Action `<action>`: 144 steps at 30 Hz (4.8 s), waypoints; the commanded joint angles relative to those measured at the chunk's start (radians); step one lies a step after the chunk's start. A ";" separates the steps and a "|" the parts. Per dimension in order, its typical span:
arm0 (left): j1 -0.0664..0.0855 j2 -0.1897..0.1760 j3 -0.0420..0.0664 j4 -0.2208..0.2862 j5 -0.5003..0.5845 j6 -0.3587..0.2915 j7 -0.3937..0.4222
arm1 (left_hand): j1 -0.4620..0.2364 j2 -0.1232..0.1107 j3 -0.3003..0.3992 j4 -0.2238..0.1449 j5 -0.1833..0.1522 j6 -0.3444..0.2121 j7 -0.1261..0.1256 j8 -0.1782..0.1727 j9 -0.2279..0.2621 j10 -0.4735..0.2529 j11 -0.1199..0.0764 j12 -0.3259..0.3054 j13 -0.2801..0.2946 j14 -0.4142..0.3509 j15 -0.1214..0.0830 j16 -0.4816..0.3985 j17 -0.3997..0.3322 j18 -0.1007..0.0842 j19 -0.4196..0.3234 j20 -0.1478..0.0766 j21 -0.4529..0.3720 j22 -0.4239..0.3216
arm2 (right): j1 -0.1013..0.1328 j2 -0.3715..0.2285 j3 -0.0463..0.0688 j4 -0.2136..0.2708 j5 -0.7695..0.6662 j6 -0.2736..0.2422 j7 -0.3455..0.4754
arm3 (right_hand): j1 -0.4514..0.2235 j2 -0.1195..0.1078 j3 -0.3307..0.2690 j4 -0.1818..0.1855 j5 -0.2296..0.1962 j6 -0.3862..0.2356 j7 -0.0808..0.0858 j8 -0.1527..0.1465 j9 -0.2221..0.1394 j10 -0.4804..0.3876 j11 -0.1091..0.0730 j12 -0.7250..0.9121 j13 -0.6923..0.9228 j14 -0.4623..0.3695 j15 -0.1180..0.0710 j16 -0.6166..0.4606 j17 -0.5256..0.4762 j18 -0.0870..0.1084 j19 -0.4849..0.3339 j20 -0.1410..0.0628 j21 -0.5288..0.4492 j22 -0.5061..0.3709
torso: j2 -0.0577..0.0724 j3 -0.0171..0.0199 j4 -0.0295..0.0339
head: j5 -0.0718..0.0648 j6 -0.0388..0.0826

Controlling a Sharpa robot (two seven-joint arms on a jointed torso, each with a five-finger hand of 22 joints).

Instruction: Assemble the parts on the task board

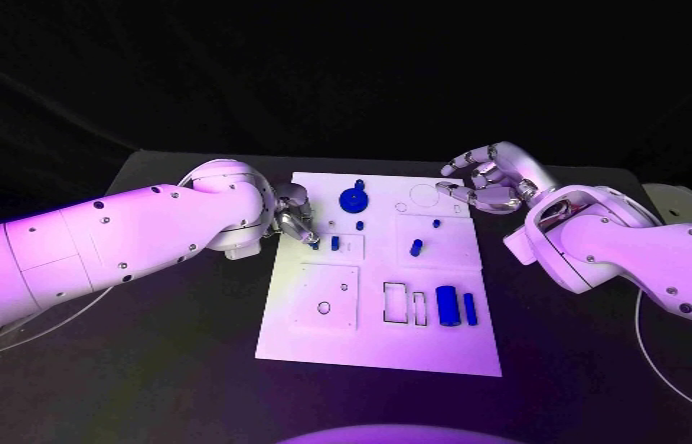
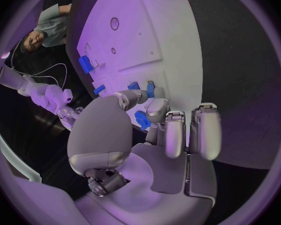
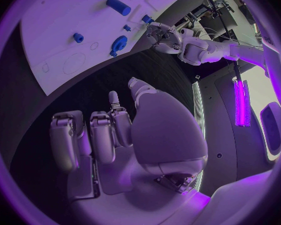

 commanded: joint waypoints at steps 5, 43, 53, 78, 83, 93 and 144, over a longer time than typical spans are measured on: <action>-0.001 0.008 -0.002 -0.007 -0.014 0.037 -0.001 | 0.003 0.010 0.139 -0.130 0.004 0.020 -0.020 0.006 -0.001 0.007 0.001 0.006 0.001 0.102 -0.007 0.004 0.264 -0.009 0.025 -0.008 0.004 0.057 | -0.001 0.000 0.000 0.002 -0.003 0.006 0.009 | -0.009 -0.003 0.007 -0.001 0.006 0.006 -0.003 0.007 0.001 -0.004 -0.003 -0.002 0.124 0.097 -0.005 -0.004 0.230 -0.002 0.080 -0.005 -0.005 0.230 | 0.001 -0.0005 -0.0008 | 0.000 0.000; -0.005 0.017 -0.004 -0.005 0.006 0.051 0.000 | 0.000 0.007 0.146 -0.137 0.007 0.022 -0.023 0.015 0.005 0.009 -0.001 0.008 0.003 0.102 -0.009 0.004 0.264 -0.009 0.025 -0.010 0.004 0.058 | -0.001 0.000 0.000 0.002 -0.003 0.004 0.010 | -0.009 -0.003 0.007 -0.001 0.006 0.006 -0.003 0.007 0.001 -0.004 -0.003 -0.002 0.124 0.097 -0.005 -0.004 0.230 -0.002 0.080 -0.005 -0.005 0.230 | 0.000 0.0003 -0.0005 | -0.004 -0.003; -0.004 0.023 -0.004 -0.007 0.019 0.069 -0.002 | -0.018 0.009 0.145 -0.128 0.003 0.026 -0.027 0.030 0.017 0.015 -0.004 0.011 0.007 0.102 -0.010 0.004 0.264 -0.009 0.025 -0.012 0.005 0.061 | -0.001 -0.001 0.000 0.002 -0.003 0.004 0.010 | -0.009 -0.003 0.007 -0.001 0.006 0.006 -0.003 0.007 0.001 -0.004 -0.003 -0.002 0.124 0.097 -0.005 -0.004 0.230 -0.002 0.080 -0.005 -0.005 0.230 | 0.000 0.0008 0.0004 | -0.005 -0.006; -0.004 0.024 -0.004 -0.019 0.030 0.068 -0.004 | -0.116 0.013 0.035 -0.052 -0.027 0.033 -0.046 0.047 0.040 0.015 -0.018 -0.002 -0.011 0.102 -0.023 0.004 0.264 -0.011 0.028 -0.023 0.007 0.068 | -0.001 -0.004 0.000 0.004 -0.003 0.002 0.010 | -0.012 -0.004 0.010 0.000 0.007 0.006 -0.004 0.008 0.002 -0.006 -0.003 -0.004 0.122 0.097 -0.006 -0.004 0.228 -0.002 0.079 -0.005 -0.006 0.229 | 0.000 0.0005 -0.0008 | -0.006 -0.005; -0.004 0.024 -0.004 -0.021 0.029 0.062 -0.004 | -0.128 0.014 0.008 -0.036 -0.028 0.039 -0.048 0.048 0.042 0.015 -0.019 0.000 -0.008 0.102 -0.024 0.004 0.264 -0.011 0.027 -0.024 0.006 0.067 | -0.001 -0.004 0.000 0.004 -0.003 0.002 0.010 | -0.012 -0.004 0.010 0.000 0.007 0.006 -0.004 0.008 0.002 -0.004 -0.003 -0.002 0.124 0.097 -0.006 -0.004 0.229 -0.002 0.080 -0.005 -0.005 0.230 | 0.000 0.0007 -0.0001 | -0.006 -0.005; -0.004 0.026 -0.004 -0.026 0.027 0.058 -0.005 | -0.140 0.017 -0.022 -0.016 -0.030 0.043 -0.049 0.049 0.044 0.014 -0.020 0.000 -0.008 0.102 -0.025 0.004 0.264 -0.011 0.028 -0.025 0.006 0.068 | -0.001 -0.005 0.000 0.005 -0.002 0.000 0.011 | -0.013 -0.004 0.010 0.000 0.007 0.005 -0.004 0.008 0.001 -0.004 -0.003 -0.002 0.124 0.097 -0.006 -0.004 0.230 -0.002 0.080 -0.005 -0.005 0.230 | 0.000 0.0008 -0.0014 | -0.006 -0.006; -0.005 -0.022 0.029 0.010 0.099 -0.177 0.072 | -0.191 0.016 -0.304 0.120 -0.043 0.008 -0.031 0.012 0.043 -0.046 -0.004 -0.069 -0.086 0.098 -0.014 -0.003 0.252 0.003 0.001 -0.022 -0.036 0.004 | -0.005 -0.006 0.000 0.003 0.003 -0.005 0.019 | -0.018 -0.005 0.010 0.001 0.005 0.004 -0.003 0.008 0.001 -0.006 -0.003 -0.004 0.122 0.097 -0.006 -0.005 0.228 -0.001 0.078 -0.005 -0.008 0.228 | -0.001 0.0003 -0.0005 | -0.019 0.004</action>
